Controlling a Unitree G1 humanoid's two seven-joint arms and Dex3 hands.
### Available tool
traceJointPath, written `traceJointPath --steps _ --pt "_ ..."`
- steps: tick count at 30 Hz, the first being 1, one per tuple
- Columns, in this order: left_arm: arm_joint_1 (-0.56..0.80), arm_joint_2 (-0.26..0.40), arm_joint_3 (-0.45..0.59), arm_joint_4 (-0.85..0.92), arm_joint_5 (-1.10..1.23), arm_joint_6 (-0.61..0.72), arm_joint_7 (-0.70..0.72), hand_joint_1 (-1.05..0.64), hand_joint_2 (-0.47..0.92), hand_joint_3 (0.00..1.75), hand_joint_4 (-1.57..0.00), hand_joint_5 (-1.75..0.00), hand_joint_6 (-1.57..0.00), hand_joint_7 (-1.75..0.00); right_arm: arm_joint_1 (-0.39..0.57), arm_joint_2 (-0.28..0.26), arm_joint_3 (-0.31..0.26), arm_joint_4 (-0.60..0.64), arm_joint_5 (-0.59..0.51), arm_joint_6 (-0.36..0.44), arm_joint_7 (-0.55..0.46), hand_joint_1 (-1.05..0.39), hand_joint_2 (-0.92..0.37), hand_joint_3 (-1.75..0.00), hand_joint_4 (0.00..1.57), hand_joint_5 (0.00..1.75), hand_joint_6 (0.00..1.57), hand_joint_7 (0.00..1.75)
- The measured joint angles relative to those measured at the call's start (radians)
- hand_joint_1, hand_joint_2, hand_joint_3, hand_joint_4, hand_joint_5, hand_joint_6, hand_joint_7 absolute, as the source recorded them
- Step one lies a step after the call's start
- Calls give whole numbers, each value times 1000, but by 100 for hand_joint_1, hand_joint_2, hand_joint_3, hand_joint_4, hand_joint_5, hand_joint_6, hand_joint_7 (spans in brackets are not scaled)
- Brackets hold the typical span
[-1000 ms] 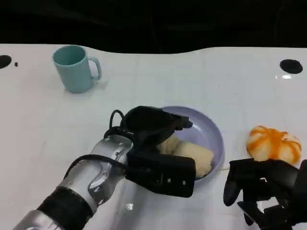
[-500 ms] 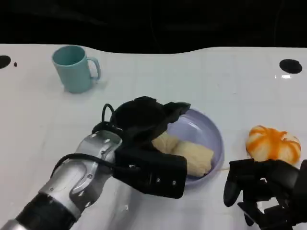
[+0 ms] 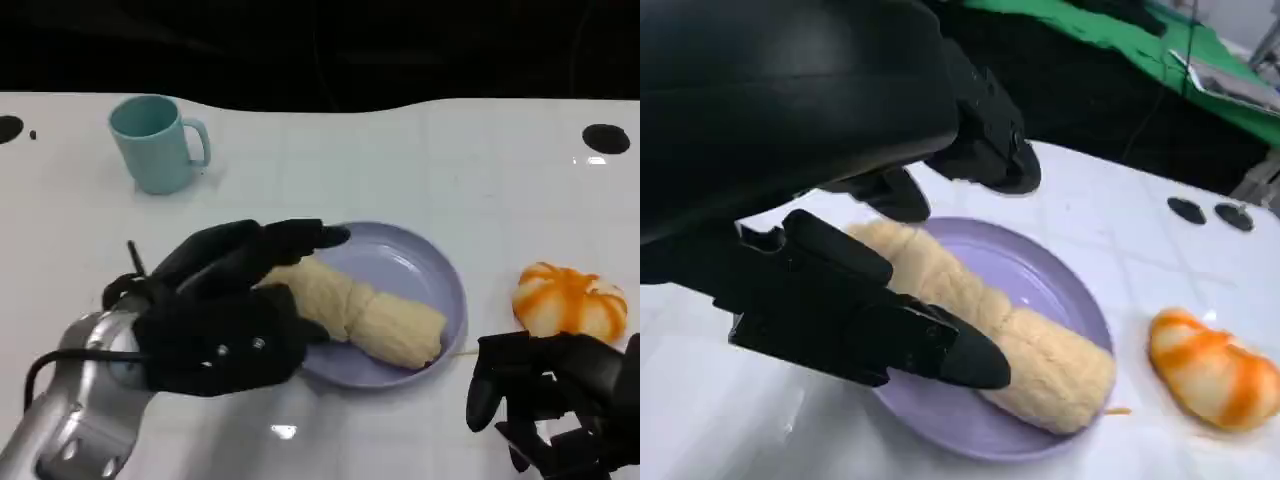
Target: Grasp the towel on the left side of the plate with the left hand and place it into the plate.
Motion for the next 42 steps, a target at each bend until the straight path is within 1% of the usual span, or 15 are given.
traceJointPath --steps 2,3,4,5,6,7,9,10,13,17,19,22,25,32,42 --pt "44 -14 36 -37 -78 13 -8 -22 92 23 -77 -90 -101 -12 2 0 0 -1 1 0 0 7 -61 -107 70 168 67 144" --pt "68 -23 51 -49 -118 14 -9 -15 87 38 -77 -99 -105 -17 4 0 0 -1 1 0 0 7 -60 -107 70 168 67 144" --pt "95 -35 68 -65 -158 25 -9 -10 72 70 -77 -108 -106 -29 5 0 0 -2 1 -1 0 7 -60 -107 70 168 67 144" --pt "123 -51 87 -84 -196 44 -9 -7 62 91 -78 -114 -104 -44 7 0 0 -2 0 -1 0 7 -60 -107 70 167 67 144" --pt "149 -67 104 -103 -235 69 -9 -6 56 104 -79 -118 -98 -60 8 0 0 -3 0 -1 0 7 -60 -107 70 167 67 144" --pt "176 -85 125 -124 -273 94 -6 -7 50 115 -79 -130 -93 -82 9 0 0 -3 -1 -2 0 7 -60 -107 70 167 67 143" --pt "213 -109 155 -158 -330 142 0 -8 47 123 -81 -144 -89 -104 8 0 0 -3 -1 -4 0 7 -60 -107 70 168 68 143" --pt "226 -120 171 -180 -360 176 3 -8 47 125 -82 -151 -89 -114 8 0 0 -3 -2 -5 0 8 -60 -107 70 168 68 143" --pt "267 -156 221 -262 -452 298 30 -9 49 128 -80 -163 -83 -130 8 0 -1 -3 -2 -6 0 7 -60 -107 70 169 67 143" --pt "345 -173 259 -384 -549 441 48 -11 50 126 -80 -167 -81 -138 8 -1 -4 -3 -1 -4 0 8 -61 -107 69 168 67 143" --pt "366 -173 269 -421 -587 496 48 -11 55 121 -82 -171 -83 -143 7 -1 -5 -3 0 -4 1 8 -60 -107 69 169 67 143" --pt "369 -171 302 -449 -666 618 48 -9 57 124 -81 -174 -79 -153 6 -1 -8 -3 3 -4 2 8 -60 -107 69 169 67 144" --pt "366 -166 324 -450 -713 698 58 -9 59 124 -80 -175 -75 -163 6 -1 -17 -2 10 -4 2 8 -60 -107 69 169 67 143" --pt "321 -153 344 -409 -760 795 86 -8 60 124 -80 -175 -71 -167 6 -1 -27 2 13 -5 3 9 -60 -108 69 168 67 144" --pt "285 -120 341 -317 -770 783 83 -8 59 124 -83 -175 -74 -164 7 -1 -29 29 8 -32 4 9 -62 -106 69 170 66 144"
